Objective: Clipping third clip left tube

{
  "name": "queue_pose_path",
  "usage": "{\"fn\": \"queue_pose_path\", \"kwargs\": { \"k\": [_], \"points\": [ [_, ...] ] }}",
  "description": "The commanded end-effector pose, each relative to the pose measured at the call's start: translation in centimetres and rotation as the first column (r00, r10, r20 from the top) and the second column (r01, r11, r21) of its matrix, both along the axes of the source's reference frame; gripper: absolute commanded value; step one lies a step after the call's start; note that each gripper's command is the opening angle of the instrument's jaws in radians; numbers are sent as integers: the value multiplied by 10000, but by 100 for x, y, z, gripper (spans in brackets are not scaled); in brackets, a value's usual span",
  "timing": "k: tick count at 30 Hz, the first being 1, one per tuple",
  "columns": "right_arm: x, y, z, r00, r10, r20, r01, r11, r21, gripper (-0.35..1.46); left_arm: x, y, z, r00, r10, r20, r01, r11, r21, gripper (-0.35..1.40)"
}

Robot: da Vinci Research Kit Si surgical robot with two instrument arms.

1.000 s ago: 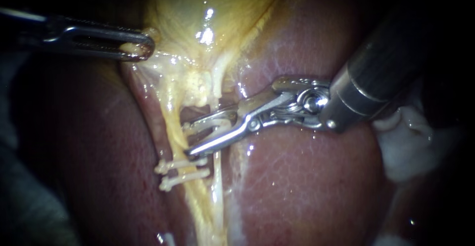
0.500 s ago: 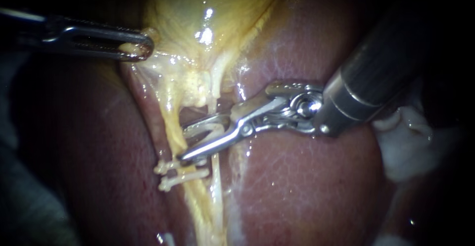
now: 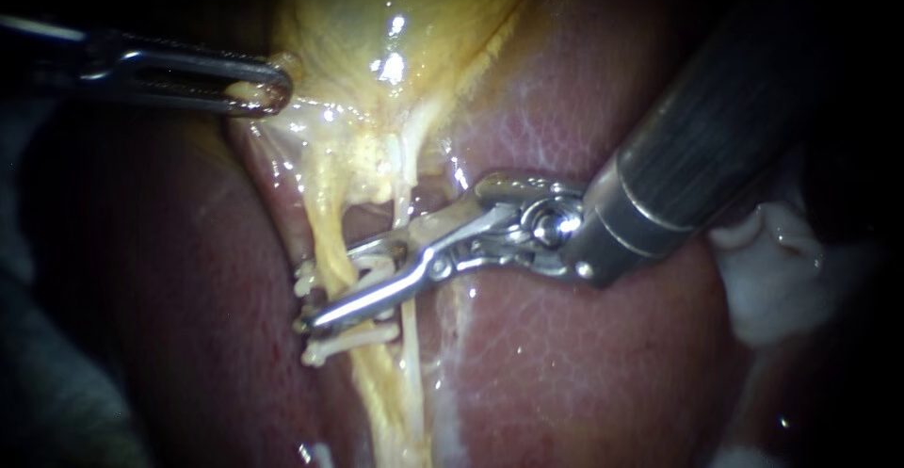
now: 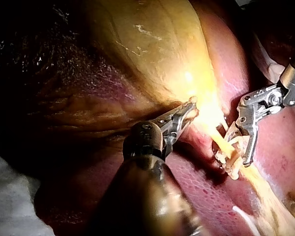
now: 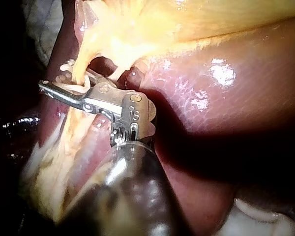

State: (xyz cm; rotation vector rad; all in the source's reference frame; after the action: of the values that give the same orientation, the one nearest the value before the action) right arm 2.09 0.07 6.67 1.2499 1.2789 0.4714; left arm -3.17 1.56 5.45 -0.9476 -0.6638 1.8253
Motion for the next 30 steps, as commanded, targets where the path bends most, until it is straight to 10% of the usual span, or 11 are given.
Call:
{"fn": "queue_pose_path", "kwargs": {
  "k": [1, 30],
  "points": [
    [0, 0, 0, 10000, 25, -38, -25, 10000, 20, 45, 0, 0, 0, 10000, 4, 2, -4, 10000, 0, -35],
    [11, 38, -35, 9954, 824, -480, -788, 9943, 717, 44, 1, 1, 0, 10000, 7, 4, -7, 10000, 1, -35]
  ]
}}
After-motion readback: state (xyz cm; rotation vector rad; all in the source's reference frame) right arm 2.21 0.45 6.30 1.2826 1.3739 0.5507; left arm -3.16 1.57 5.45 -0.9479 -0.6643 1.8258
